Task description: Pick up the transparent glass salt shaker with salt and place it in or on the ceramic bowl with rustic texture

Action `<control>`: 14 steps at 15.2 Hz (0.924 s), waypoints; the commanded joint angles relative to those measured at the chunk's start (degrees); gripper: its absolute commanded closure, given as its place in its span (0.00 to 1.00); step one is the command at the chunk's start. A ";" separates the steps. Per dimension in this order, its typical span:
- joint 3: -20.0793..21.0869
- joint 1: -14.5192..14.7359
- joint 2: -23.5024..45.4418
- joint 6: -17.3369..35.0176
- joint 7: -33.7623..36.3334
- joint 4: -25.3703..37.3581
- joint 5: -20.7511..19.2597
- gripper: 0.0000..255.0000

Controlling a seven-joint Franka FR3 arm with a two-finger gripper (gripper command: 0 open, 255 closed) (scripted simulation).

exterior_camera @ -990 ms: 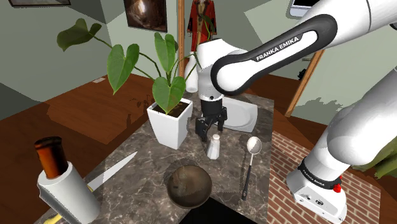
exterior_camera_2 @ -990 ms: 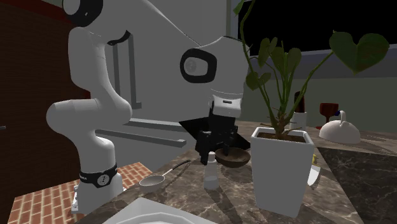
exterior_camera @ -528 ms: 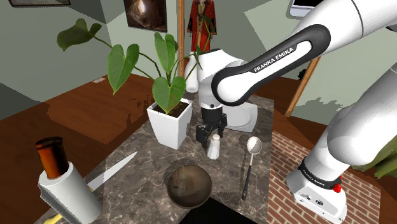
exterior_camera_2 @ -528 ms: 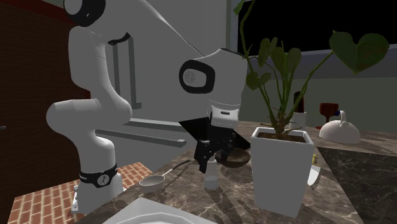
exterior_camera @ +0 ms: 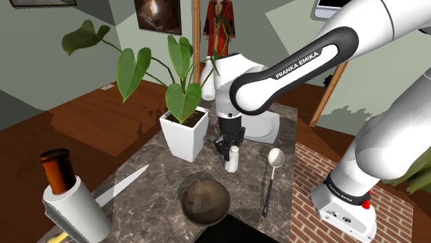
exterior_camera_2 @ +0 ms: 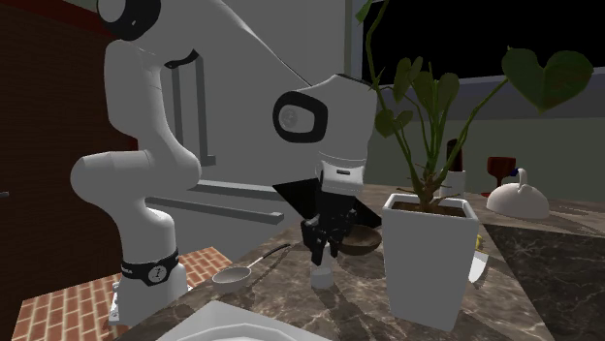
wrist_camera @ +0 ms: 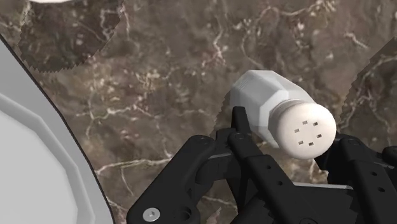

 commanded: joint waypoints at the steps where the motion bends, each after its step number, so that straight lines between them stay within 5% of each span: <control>1: 0.04 0.02 0.06 0.01 0.01 -0.02 0.03 1.00; 7: 0.03 0.03 0.02 0.00 0.00 -0.04 0.04 1.00; 14: -0.72 0.08 -3.63 -6.02 -0.36 2.51 0.83 1.00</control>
